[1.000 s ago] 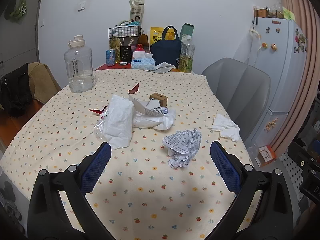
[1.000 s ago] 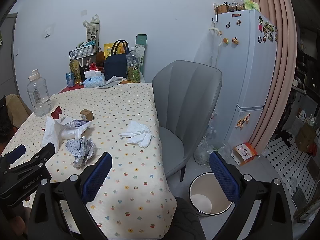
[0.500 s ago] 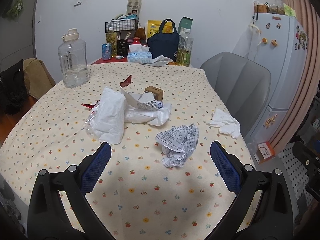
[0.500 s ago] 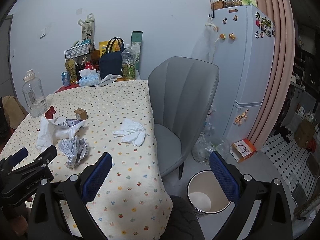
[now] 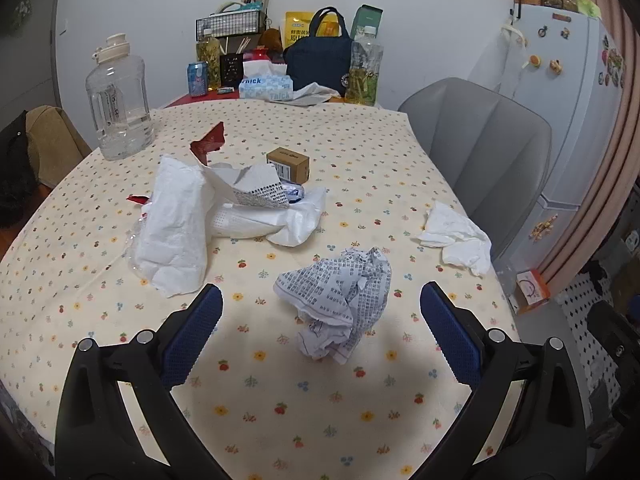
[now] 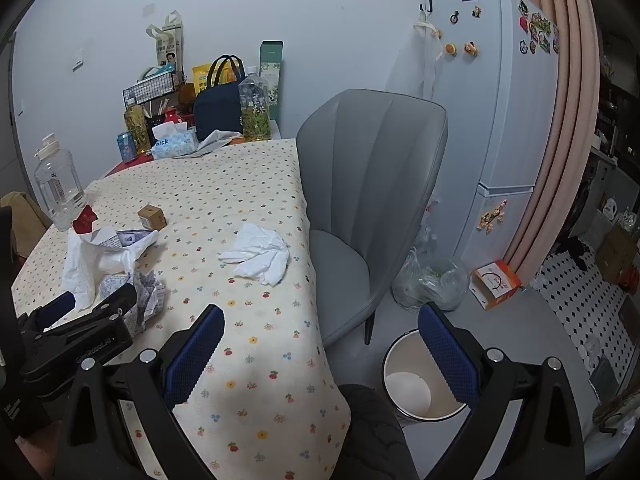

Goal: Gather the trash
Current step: 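Close the left gripper on the crumpled printed paper, then grasp the white tissue with the right gripper while the left holds paper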

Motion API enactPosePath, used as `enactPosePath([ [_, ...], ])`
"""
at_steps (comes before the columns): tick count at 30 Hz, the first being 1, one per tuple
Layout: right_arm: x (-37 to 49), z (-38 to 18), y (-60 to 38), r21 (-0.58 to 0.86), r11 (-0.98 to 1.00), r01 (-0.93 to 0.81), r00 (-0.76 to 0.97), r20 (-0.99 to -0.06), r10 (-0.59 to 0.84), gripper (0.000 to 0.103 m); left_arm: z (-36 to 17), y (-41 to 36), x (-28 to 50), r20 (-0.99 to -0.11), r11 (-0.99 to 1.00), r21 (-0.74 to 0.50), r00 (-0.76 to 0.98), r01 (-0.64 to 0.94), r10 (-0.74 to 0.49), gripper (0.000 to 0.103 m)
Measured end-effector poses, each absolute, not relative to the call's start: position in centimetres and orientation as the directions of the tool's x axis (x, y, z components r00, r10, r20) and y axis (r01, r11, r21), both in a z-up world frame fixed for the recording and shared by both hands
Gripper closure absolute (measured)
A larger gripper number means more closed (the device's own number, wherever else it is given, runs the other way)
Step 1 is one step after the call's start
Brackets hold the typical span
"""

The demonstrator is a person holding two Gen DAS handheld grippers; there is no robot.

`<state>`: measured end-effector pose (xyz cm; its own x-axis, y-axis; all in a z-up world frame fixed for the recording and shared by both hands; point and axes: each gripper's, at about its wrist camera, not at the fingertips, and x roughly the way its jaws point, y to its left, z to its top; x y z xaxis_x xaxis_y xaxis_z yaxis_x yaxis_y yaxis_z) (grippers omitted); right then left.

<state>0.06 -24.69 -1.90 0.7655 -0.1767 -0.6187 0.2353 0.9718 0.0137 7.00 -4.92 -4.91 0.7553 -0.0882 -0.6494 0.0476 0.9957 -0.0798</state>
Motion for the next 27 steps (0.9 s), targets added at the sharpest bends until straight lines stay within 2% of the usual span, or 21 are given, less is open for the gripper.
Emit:
enactPosePath([
  [3,0.8,-2.2,-25.0,0.018,0.972,0.233,0.761,-0.626,-0.171,0.008,-5.4,-5.3,8.1,-0.666,0.996,-0.075,0.742,0.042,-0.082,0.006],
  [6,1.6,-2.5,-25.0,0.022,0.974,0.224,0.754,-0.637,-0.159,0.008,-6.0,-5.5,9.1,-0.687,0.996,-0.083,0.721,0.045,-0.09,0.012],
  [8,2.2,-2.9,-25.0,0.018,0.976,0.218,0.749,-0.644,-0.155,0.008,-6.5,-5.6,9.8,-0.706,0.994,-0.099,0.7,0.05,-0.106,0.023],
  [10,2.8,-3.2,-25.0,0.017,0.977,0.213,0.744,-0.651,-0.151,0.008,-7.0,-5.7,10.5,-0.727,0.991,-0.123,0.674,0.06,-0.131,0.047],
  [12,3.5,-3.5,-24.9,0.02,0.978,0.206,0.736,-0.662,-0.141,0.009,-7.1,-5.5,10.8,-0.727,0.987,-0.145,0.67,0.065,-0.151,0.062],
  [13,3.7,-3.6,-24.9,0.021,0.979,0.203,0.734,-0.665,-0.138,0.009,-7.0,-5.5,10.9,-0.722,0.987,-0.151,0.675,0.062,-0.153,0.064],
  [16,5.0,-4.0,-24.5,0.023,0.983,0.184,0.727,-0.676,-0.12,0.011,-6.3,-5.4,11.0,-0.697,0.987,-0.153,0.703,0.052,-0.145,0.068],
  [20,6.4,-4.6,-24.1,0.032,0.987,0.159,0.719,-0.689,-0.093,0.015,-5.5,-5.5,11.6,-0.676,0.99,-0.137,0.727,0.036,-0.12,0.069],
  [27,8.7,-5.3,-23.8,0.058,0.991,0.122,0.704,-0.708,-0.046,0.022,-5.6,-6.1,13.5,-0.686,0.995,-0.099,0.724,0.007,-0.074,0.069],
])
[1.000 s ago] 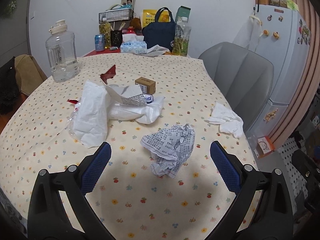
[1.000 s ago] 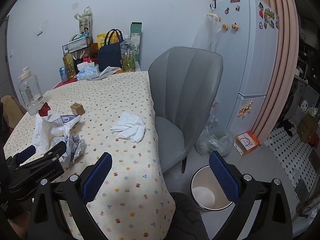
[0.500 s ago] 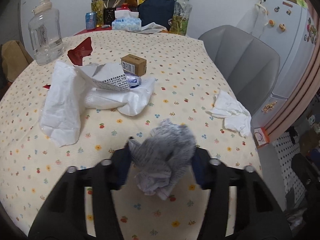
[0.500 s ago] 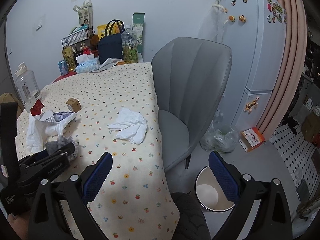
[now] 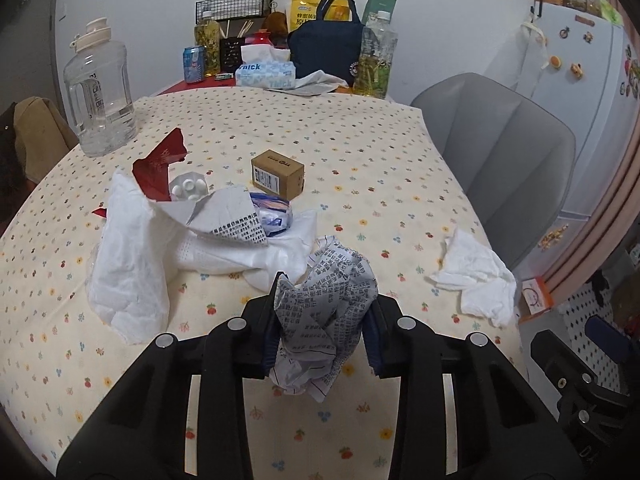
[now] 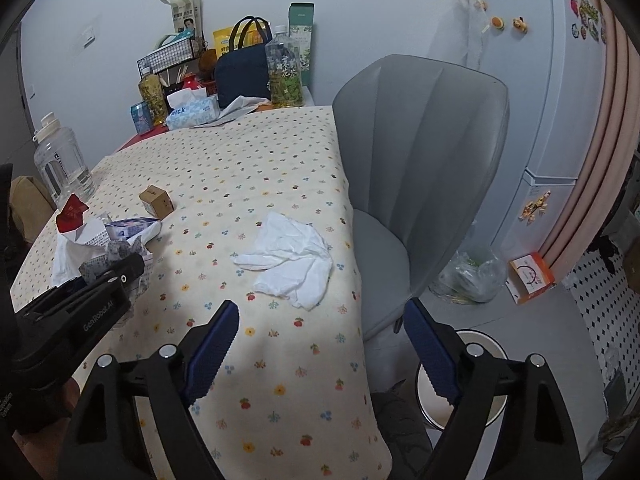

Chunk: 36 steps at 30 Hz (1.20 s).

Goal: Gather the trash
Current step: 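Grasp the white tissue with the right gripper while the left holds paper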

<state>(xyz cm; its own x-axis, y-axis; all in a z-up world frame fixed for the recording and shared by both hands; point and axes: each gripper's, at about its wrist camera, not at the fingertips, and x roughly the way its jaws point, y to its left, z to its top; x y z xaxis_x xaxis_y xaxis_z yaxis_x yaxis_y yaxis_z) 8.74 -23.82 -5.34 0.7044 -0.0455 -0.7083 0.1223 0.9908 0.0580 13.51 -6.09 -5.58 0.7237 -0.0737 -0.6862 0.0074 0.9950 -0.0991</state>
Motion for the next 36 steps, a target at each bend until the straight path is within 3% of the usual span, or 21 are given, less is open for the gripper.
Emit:
enactPosePath([
  [24,14.9,-10.1,-23.6,0.131,0.99,0.044,0.624,-0.777,0.075,0.048,-7.7,-7.2,16.3,-0.732,0.997,-0.037,0.681,-0.065,0.017,0.069],
  [30,14.7,-9.9,-23.7,0.134,0.99,0.036,0.624,-0.777,0.082,0.09,-7.7,-7.1,16.1,-0.729,0.997,-0.042,0.684,-0.069,0.016,0.069],
  [32,14.3,-9.7,-23.8,0.147,0.989,0.026,0.621,-0.778,0.1,0.095,-7.6,-7.1,15.9,-0.728,0.996,-0.05,0.686,-0.067,0.01,0.069],
  [36,13.1,-8.6,-23.5,0.148,0.989,0.006,0.639,-0.761,0.11,0.095,-7.4,-7.2,15.3,-0.727,0.996,-0.077,0.686,-0.043,-0.027,0.069],
])
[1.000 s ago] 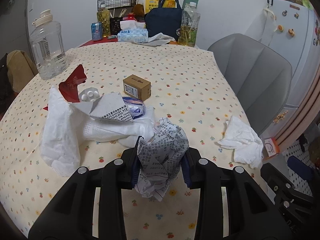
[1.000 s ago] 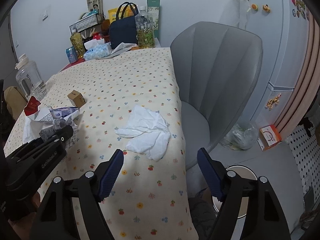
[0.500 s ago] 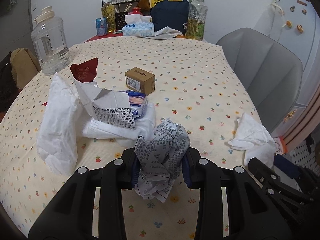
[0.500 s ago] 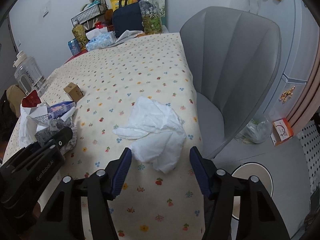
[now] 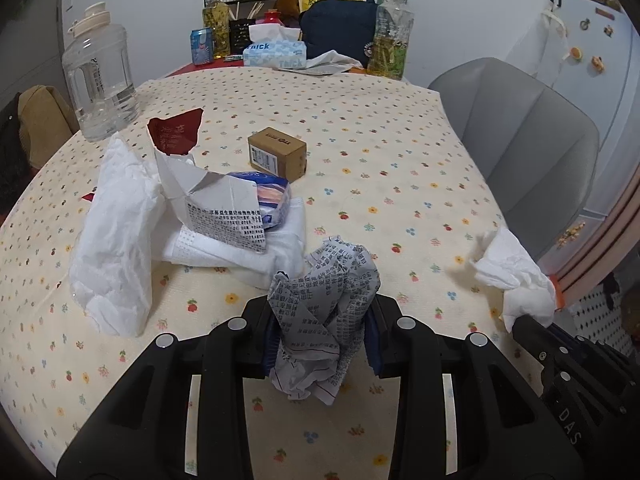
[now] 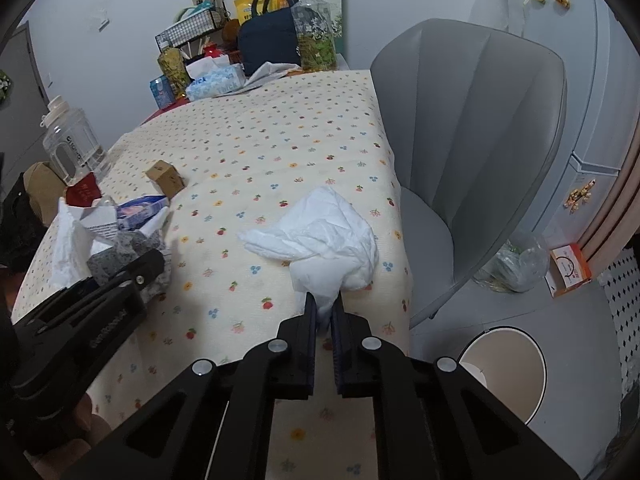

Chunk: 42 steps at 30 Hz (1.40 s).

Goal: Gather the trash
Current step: 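Grasp the white tissue with the right gripper while the left holds paper, then carry the paper and tissue in both grippers over the white bin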

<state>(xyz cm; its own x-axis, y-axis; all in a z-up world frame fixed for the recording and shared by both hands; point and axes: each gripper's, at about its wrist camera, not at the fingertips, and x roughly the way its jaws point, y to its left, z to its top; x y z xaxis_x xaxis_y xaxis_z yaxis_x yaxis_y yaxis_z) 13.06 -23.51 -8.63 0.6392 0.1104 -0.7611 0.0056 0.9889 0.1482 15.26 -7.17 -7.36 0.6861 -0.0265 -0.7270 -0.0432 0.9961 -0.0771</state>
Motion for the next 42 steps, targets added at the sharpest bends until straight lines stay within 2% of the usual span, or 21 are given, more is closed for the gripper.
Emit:
enactPosePath([
  [18,6.7,-4.3,-22.4,0.102,0.995,0.022,0.714,-0.698,0.056,0.095,-4.3,-5.8,10.2,-0.653,0.987,-0.158,0.748,0.015,-0.116,0.069],
  [32,3.6,-2.7,-23.9,0.092,0.995,0.042,0.745,-0.667,0.03,0.095,-2.5,-7.4,7.8,-0.615,0.987,-0.148,0.776,0.061,-0.14,0.069],
  [42,2.5,-2.1,-27.2,0.099,0.988,0.117,0.753,-0.657,-0.023,0.095,-2.2,-10.6,7.8,-0.617,0.982,-0.137,0.765,0.13,-0.187,0.069],
])
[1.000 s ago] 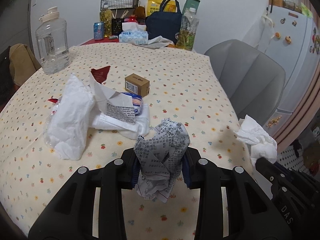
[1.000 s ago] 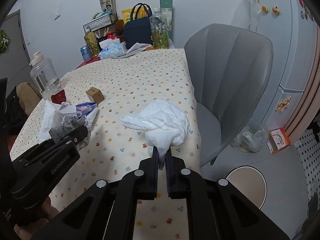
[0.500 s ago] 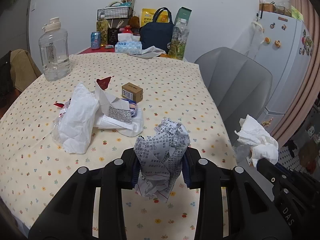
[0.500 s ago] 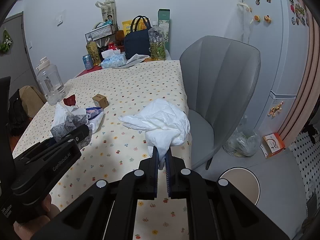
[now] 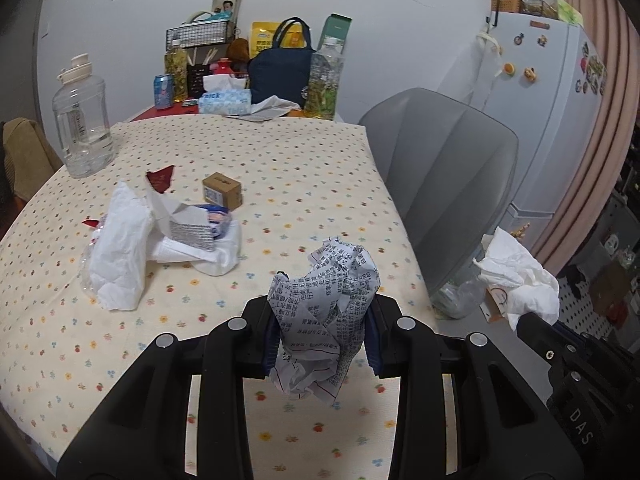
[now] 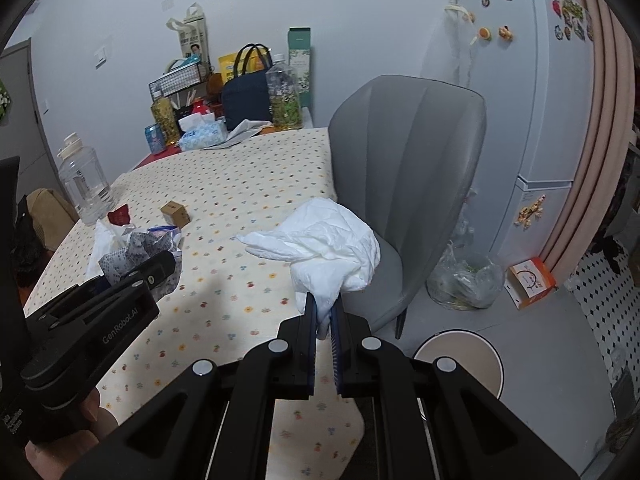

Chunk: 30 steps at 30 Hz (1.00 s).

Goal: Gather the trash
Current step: 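Carry the paper and tissue in both grippers over the white bin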

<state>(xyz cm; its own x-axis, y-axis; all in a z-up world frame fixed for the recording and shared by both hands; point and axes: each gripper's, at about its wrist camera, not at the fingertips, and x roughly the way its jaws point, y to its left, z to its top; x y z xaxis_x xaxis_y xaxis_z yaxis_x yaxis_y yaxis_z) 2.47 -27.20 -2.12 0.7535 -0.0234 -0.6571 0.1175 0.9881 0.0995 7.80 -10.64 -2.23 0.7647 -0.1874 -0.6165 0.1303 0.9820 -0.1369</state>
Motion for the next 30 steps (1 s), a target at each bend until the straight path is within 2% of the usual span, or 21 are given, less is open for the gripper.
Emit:
enactPosePath([
  [16,1.1,-4.3,-36.7,0.137,0.942,0.306,0.719,-0.681,-0.134,0.095,-3.5,-21.8,9.2,-0.658,0.944,-0.086,0.694,0.318,-0.293,0.069],
  [30,0.6,-8.0,-44.1,0.198,0.882,0.428,0.674,-0.72,-0.166,0.095,-5.8,-29.9,10.8,-0.715,0.911,-0.032,0.628,0.41,-0.308,0.069],
])
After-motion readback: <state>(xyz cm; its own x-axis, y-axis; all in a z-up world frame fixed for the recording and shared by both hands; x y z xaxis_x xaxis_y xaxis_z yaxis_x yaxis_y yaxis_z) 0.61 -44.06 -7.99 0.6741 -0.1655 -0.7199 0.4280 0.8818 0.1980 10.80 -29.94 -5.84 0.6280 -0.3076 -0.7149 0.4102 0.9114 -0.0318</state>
